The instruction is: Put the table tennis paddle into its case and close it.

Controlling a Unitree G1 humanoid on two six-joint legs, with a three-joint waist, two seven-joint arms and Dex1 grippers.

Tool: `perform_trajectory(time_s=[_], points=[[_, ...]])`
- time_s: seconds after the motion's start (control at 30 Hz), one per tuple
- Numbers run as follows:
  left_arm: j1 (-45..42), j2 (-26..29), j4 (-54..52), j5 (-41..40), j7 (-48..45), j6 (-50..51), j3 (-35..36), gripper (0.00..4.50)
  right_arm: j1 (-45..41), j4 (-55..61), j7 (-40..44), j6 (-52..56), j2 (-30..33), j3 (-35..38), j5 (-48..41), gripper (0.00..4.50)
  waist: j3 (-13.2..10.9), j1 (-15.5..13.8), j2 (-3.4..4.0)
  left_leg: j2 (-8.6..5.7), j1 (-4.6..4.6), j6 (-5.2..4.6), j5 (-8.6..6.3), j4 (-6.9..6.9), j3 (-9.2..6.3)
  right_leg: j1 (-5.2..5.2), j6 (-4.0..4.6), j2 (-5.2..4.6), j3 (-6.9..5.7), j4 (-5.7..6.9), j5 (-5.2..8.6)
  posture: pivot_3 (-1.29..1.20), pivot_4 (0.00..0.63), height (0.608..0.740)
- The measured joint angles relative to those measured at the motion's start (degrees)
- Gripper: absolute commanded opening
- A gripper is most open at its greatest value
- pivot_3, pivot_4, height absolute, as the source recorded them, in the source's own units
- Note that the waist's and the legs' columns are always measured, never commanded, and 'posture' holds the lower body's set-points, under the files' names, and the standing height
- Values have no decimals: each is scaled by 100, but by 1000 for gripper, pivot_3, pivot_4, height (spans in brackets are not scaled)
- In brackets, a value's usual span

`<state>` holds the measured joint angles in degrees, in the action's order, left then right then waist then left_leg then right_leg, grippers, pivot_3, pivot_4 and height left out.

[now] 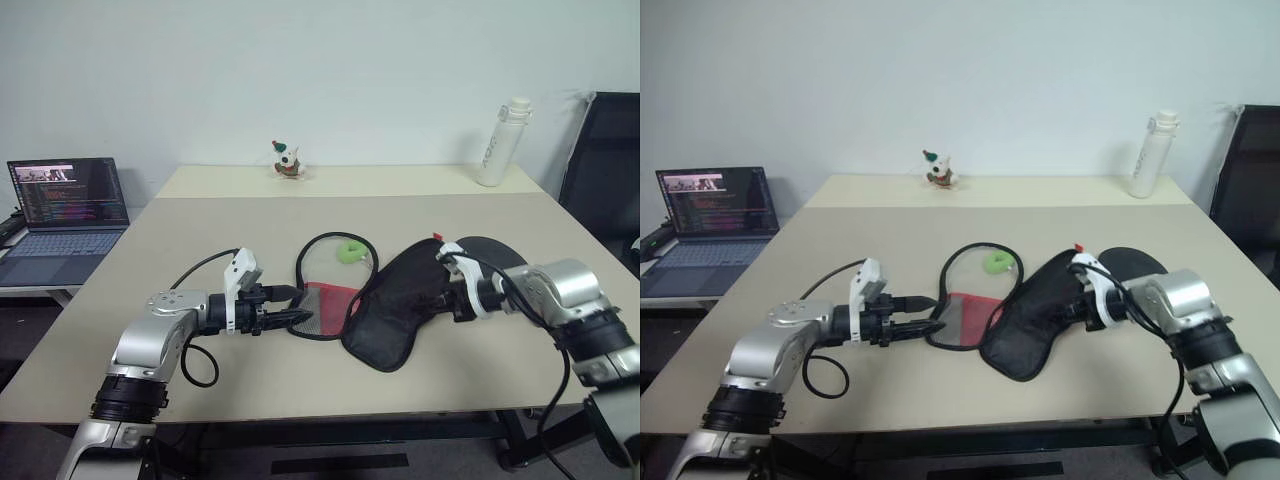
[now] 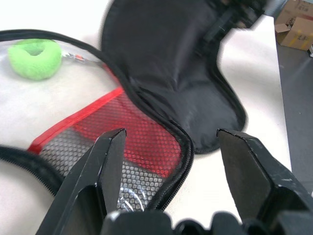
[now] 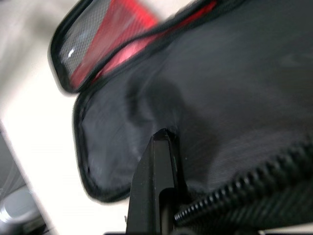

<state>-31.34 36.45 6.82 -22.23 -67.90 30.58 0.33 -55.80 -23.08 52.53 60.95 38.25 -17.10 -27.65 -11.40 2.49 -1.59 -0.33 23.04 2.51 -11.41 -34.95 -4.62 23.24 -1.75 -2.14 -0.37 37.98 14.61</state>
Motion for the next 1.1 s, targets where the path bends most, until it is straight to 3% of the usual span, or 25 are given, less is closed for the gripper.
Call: perform_trajectory(time_s=[0.2,0.37,0.57,0.8,0.97,1.1], points=[[18,1,-9,4,101,-49,-7,3234,-764,-1623,143,-1151,-602,-28,867,2701,-1,-21,1,-2,0,1,0,0,0,1,1,-2,1,1,-1,0,150,740],[15,-13,-7,6,110,-105,-11,3234,-1309,-2818,63,-2025,-734,30,1475,4478,-1,-34,2,-3,0,2,0,0,2,2,11,-3,2,1,-7,0,150,740],[-49,-92,25,13,110,-145,-144,3234,-1417,-3539,-142,-2551,-450,283,1999,4478,-4,-59,6,-5,2,2,0,0,3,2,28,-4,3,1,-17,0,150,740],[-115,-138,46,9,79,-232,-250,3234,-472,-2493,-147,-1901,253,909,1957,4478,-4,-66,7,-5,1,2,0,0,4,2,28,-4,4,4,-16,0,150,740],[-263,-165,30,-59,-93,-220,-285,3234,1095,299,-288,-109,496,1833,1136,4478,-5,-47,9,1,-1,1,0,0,2,2,2,-1,3,9,-1,0,150,740],[-352,-172,14,-194,-227,-190,-288,3234,2058,2201,-890,1098,-10,2563,642,4478,-5,-48,9,2,-4,1,0,-4,-1,-1,1,1,3,15,0,0,150,740]])
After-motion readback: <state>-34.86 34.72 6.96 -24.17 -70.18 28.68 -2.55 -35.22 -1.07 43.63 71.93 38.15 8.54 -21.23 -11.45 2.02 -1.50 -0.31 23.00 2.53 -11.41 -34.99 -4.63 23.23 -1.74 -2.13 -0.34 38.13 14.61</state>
